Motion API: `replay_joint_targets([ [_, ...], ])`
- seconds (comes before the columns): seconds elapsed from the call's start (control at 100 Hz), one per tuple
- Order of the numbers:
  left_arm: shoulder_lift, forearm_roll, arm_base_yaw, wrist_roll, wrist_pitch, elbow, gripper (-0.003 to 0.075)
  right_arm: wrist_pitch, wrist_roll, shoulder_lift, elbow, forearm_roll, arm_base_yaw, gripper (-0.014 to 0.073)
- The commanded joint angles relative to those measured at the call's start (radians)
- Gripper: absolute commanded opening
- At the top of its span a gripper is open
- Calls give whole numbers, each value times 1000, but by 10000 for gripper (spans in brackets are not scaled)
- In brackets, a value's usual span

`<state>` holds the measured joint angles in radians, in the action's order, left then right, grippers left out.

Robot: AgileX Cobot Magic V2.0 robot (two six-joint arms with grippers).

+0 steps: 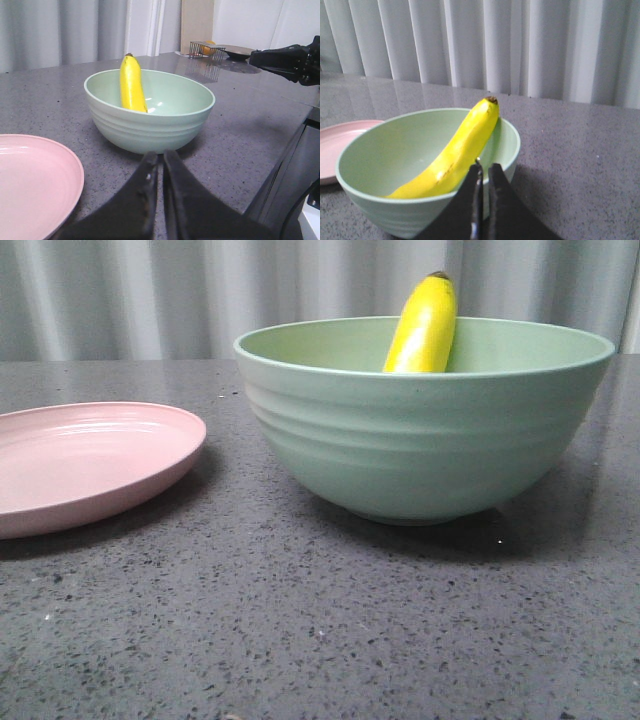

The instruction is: Transfer banana from pink plate to green bowl

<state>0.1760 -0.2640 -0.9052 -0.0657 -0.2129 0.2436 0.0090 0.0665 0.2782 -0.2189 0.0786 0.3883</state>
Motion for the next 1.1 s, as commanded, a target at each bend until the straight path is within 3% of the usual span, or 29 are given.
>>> replay_joint_targets([
  [0.0,8,-3,-7,-4,88,15,-20,-90,11,7,-11,-13,-7,-71],
  [0.31,8,-3,-7,-4,90,4,-20,-87,11,7,-6,-13,-7,-71],
  [0.49,7,102,31,-4,266,-20,-20,-87,11,7,-6,-13,-7,-71],
  [0.6,7,117,126,-4,417,-89,-20,-87,11,7,-6,-13,-7,-71],
  [0.74,4,119,304,-2,492,-178,-20,-87,11,7,-6,-13,-7,-71],
  [0.95,-81,140,539,-2,488,-253,-20,-87,11,7,-6,-13,-7,-71],
  [1.09,-150,157,674,-2,349,-255,-20,-87,11,7,-6,-13,-7,-71],
])
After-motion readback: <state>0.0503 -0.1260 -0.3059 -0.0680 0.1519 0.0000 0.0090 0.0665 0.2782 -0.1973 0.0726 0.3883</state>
